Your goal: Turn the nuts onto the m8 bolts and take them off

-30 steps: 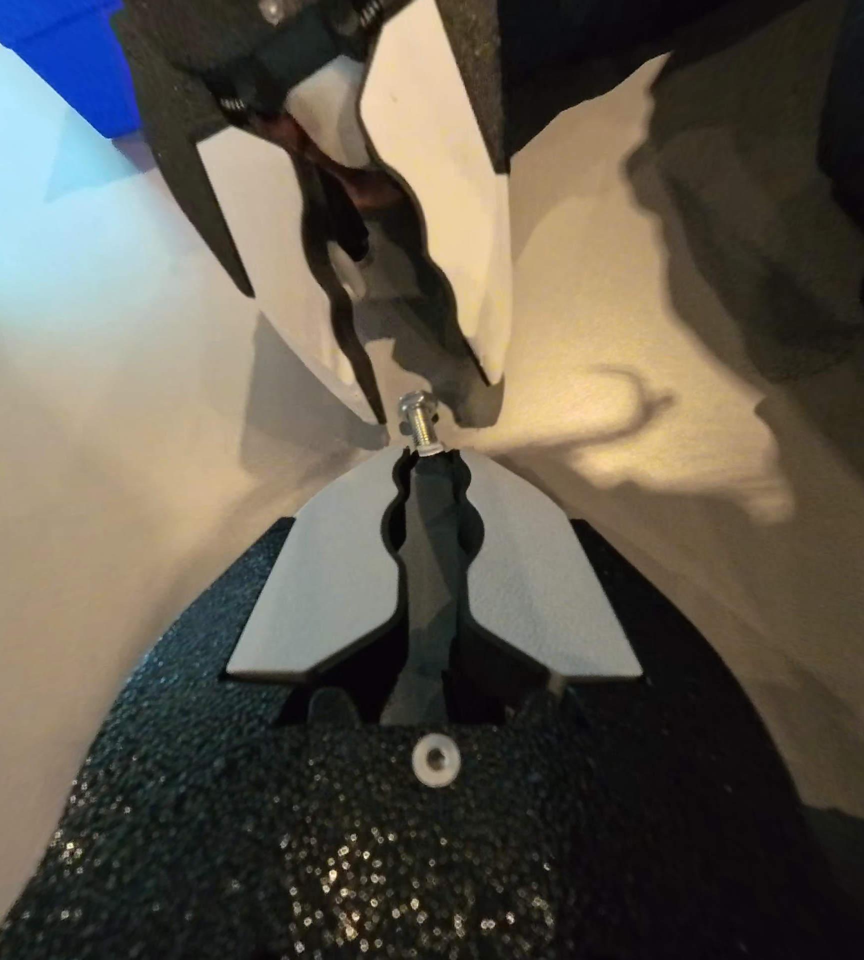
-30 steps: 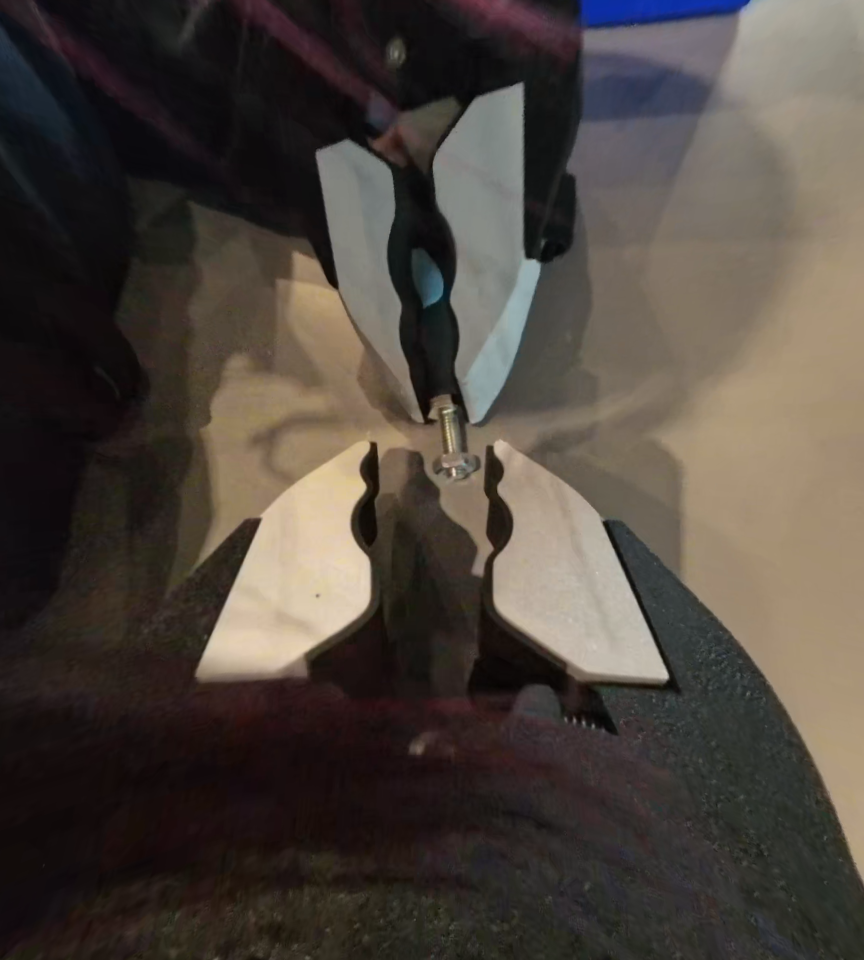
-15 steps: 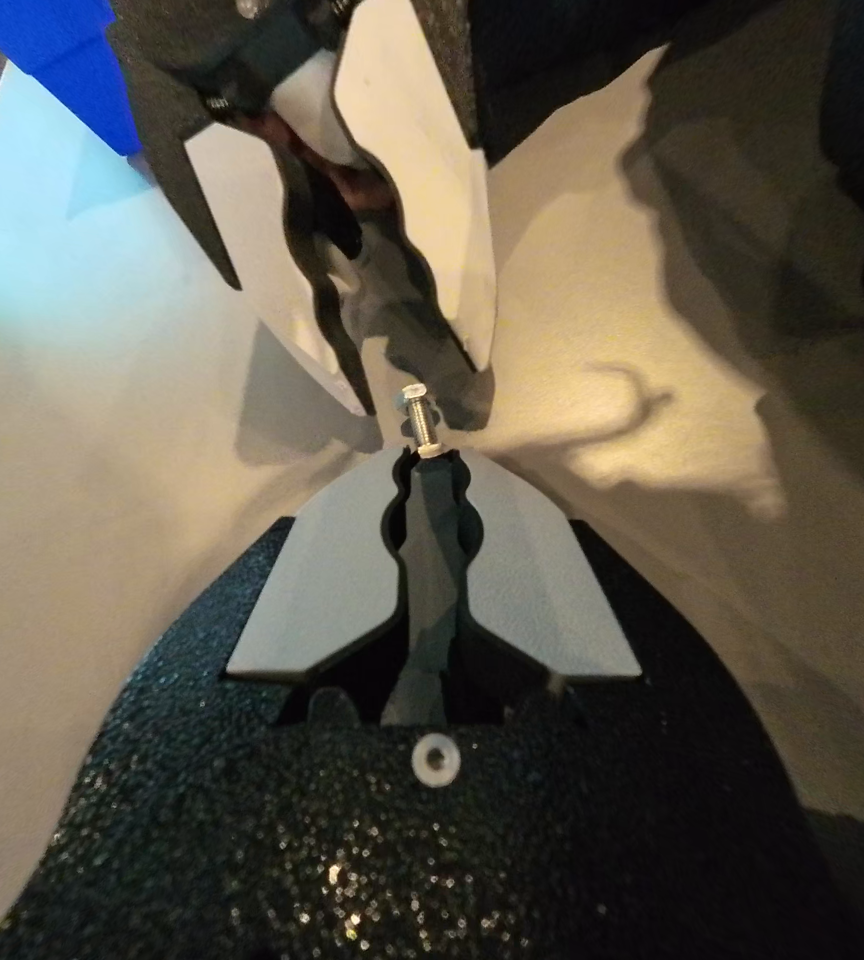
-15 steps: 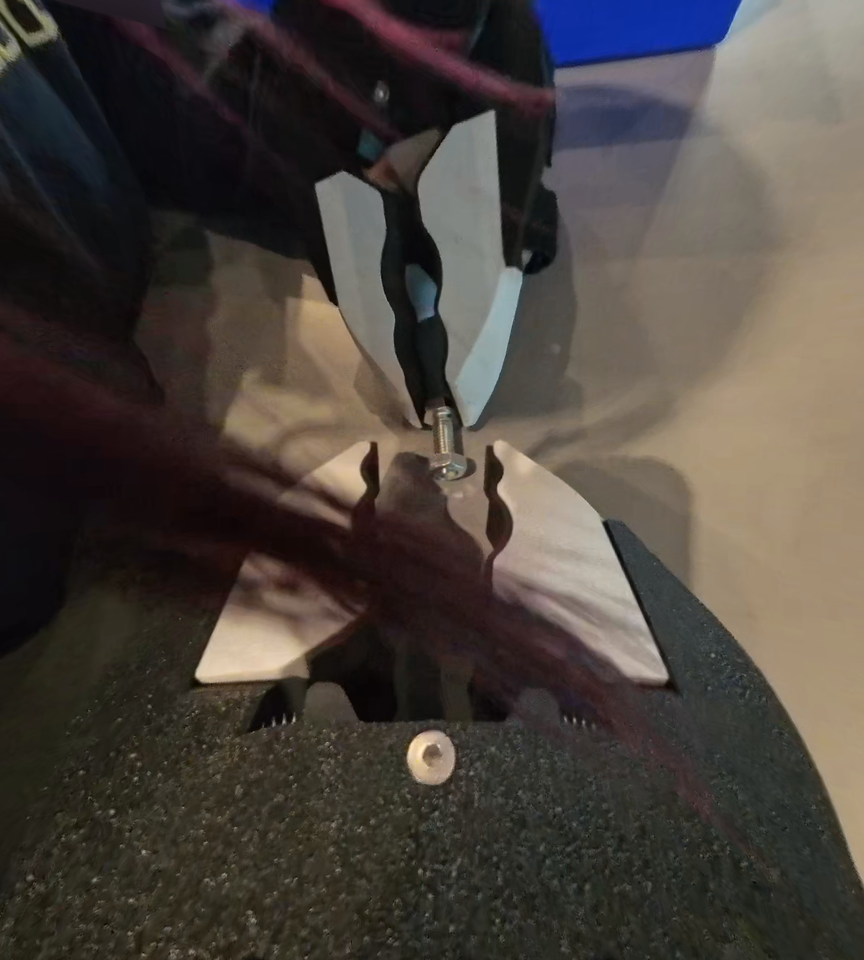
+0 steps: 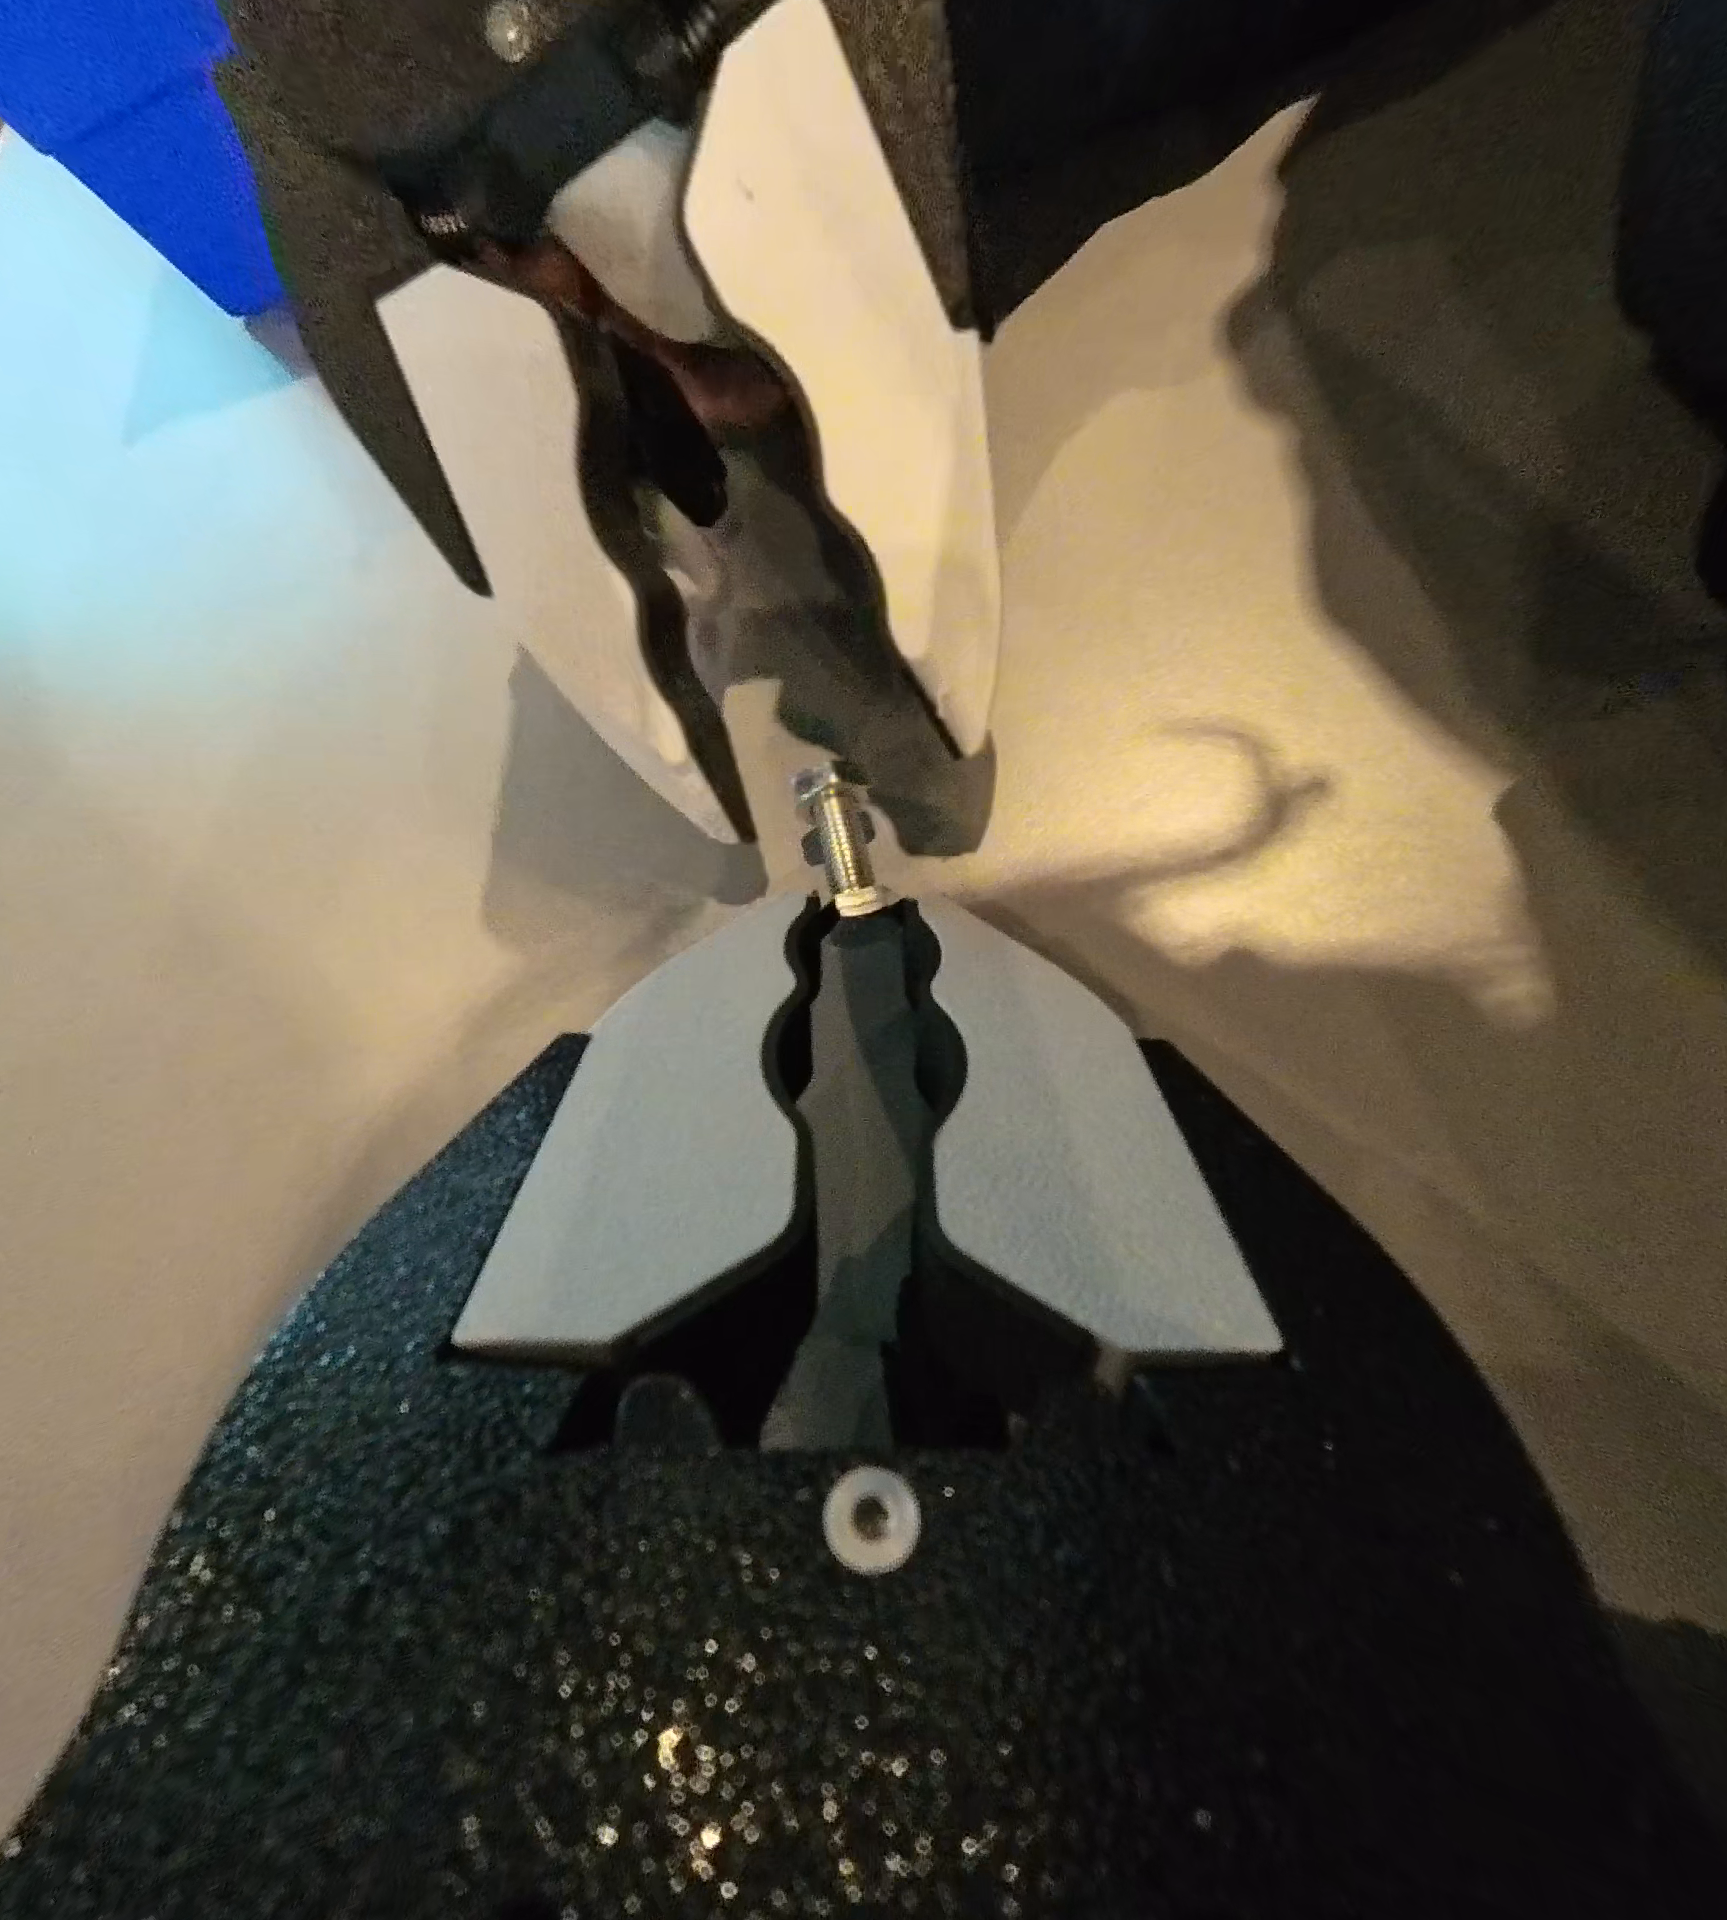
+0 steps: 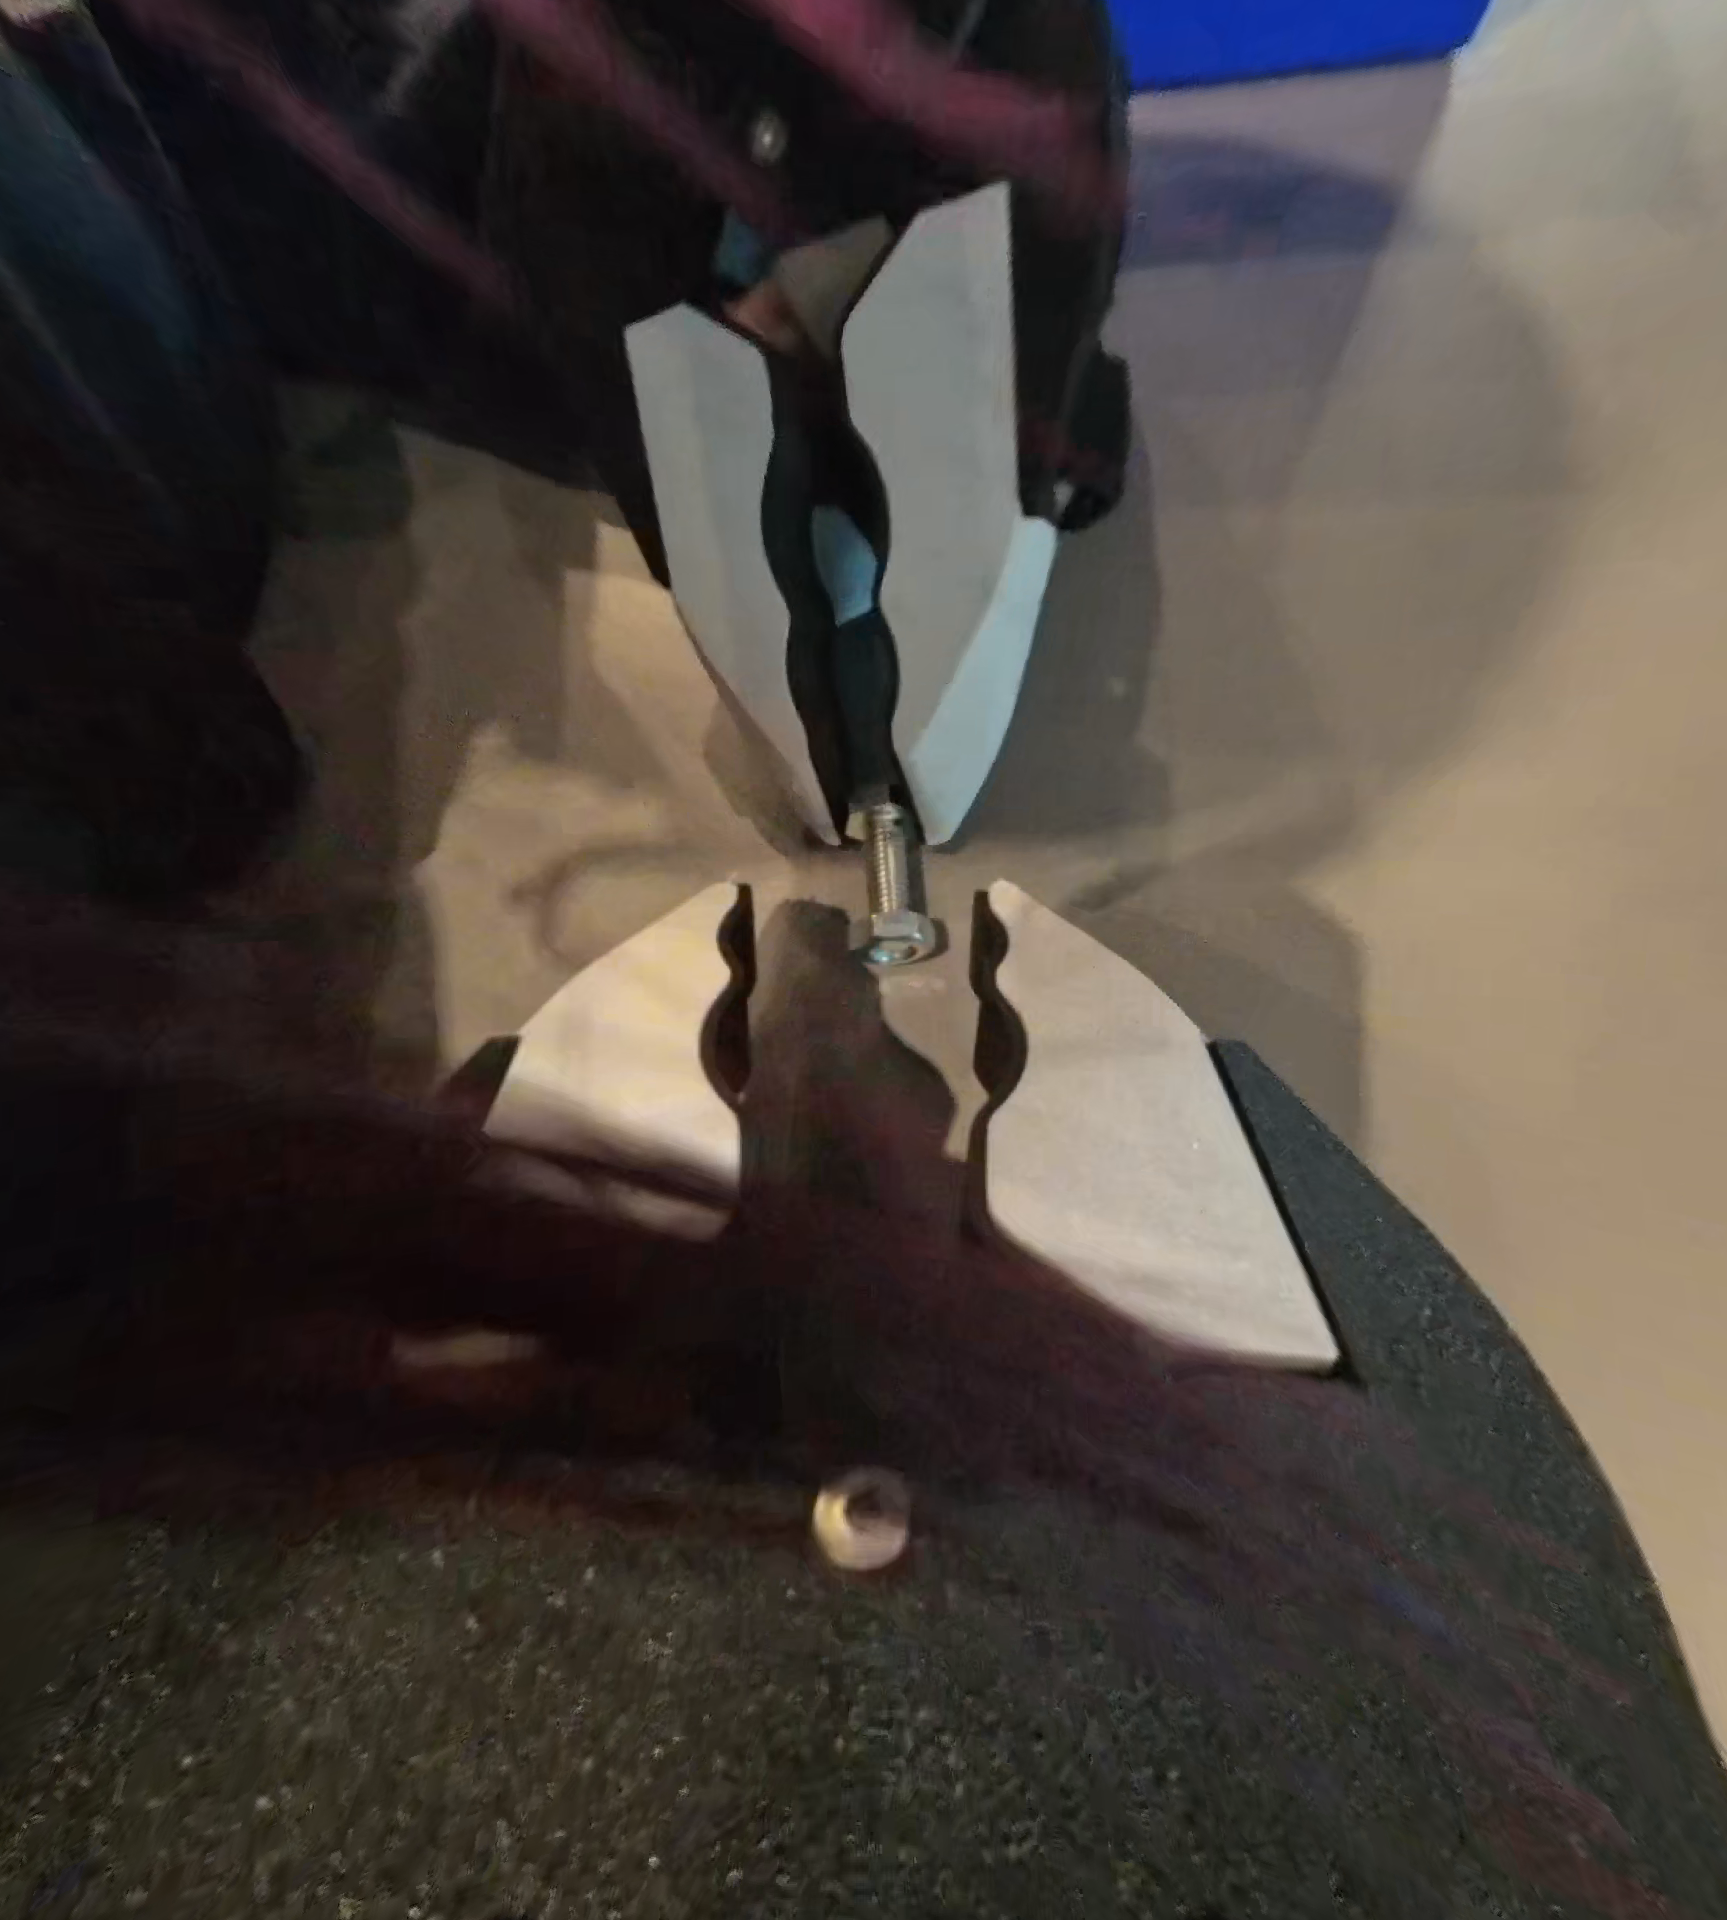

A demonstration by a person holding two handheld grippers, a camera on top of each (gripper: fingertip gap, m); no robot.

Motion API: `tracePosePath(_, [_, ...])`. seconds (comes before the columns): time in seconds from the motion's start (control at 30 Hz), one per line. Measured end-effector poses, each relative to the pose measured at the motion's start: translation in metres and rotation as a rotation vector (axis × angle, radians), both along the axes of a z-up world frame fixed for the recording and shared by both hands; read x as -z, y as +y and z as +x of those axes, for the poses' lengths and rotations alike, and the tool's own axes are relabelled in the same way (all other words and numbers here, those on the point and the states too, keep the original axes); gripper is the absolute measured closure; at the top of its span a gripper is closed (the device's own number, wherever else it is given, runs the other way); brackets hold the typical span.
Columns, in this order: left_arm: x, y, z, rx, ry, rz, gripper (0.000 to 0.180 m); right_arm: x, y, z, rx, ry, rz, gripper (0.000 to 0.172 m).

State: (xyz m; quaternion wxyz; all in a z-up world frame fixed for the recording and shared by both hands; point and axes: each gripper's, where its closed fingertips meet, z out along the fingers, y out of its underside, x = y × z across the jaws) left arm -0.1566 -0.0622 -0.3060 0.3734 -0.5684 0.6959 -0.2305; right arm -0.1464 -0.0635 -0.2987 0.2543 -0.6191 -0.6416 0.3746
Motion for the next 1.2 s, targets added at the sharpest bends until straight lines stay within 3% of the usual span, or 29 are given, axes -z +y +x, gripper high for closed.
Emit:
tracePosePath(0.17, [0.000,-0.001,0.000,0.004,0.000,0.000,0.166,-0.002,-0.011,0.001,-0.080,0.015,0.024,0.132])
tracePosePath(0.23, [0.000,0.000,0.000,0.000,0.000,0.001,0.166,-0.018,-0.027,0.002,-0.182,0.124,-0.007,0.151])
tracePosePath(0.4, [0.000,0.000,0.000,-0.002,0.001,0.000,0.166,-0.010,-0.003,0.002,-0.029,0.070,-0.014,0.136])
tracePosePath(0.63, [0.000,0.001,0.000,-0.002,0.001,-0.001,0.166,0.003,-0.003,0.004,-0.035,-0.022,0.039,0.138])
tracePosePath(0.73, [0.000,-0.001,0.000,0.009,-0.002,0.002,0.166,-0.009,-0.011,0.004,-0.097,0.072,0.070,0.137])
tracePosePath(0.77, [0.000,0.000,0.000,0.001,-0.001,0.004,0.166,-0.018,-0.017,0.004,-0.133,0.128,0.043,0.152])
tracePosePath(0.8, [0.000,0.001,0.000,-0.003,0.001,-0.002,0.166,-0.025,-0.019,0.003,-0.134,0.165,0.006,0.151])
tracePosePath(0.97, [0.000,0.001,0.000,-0.003,0.001,-0.002,0.166,-0.004,0.000,0.006,-0.030,0.026,0.042,0.135])
tracePosePath(1.2, [0.000,0.001,0.000,0.001,0.002,-0.001,0.166,0.004,-0.005,0.006,-0.065,-0.027,0.097,0.135])
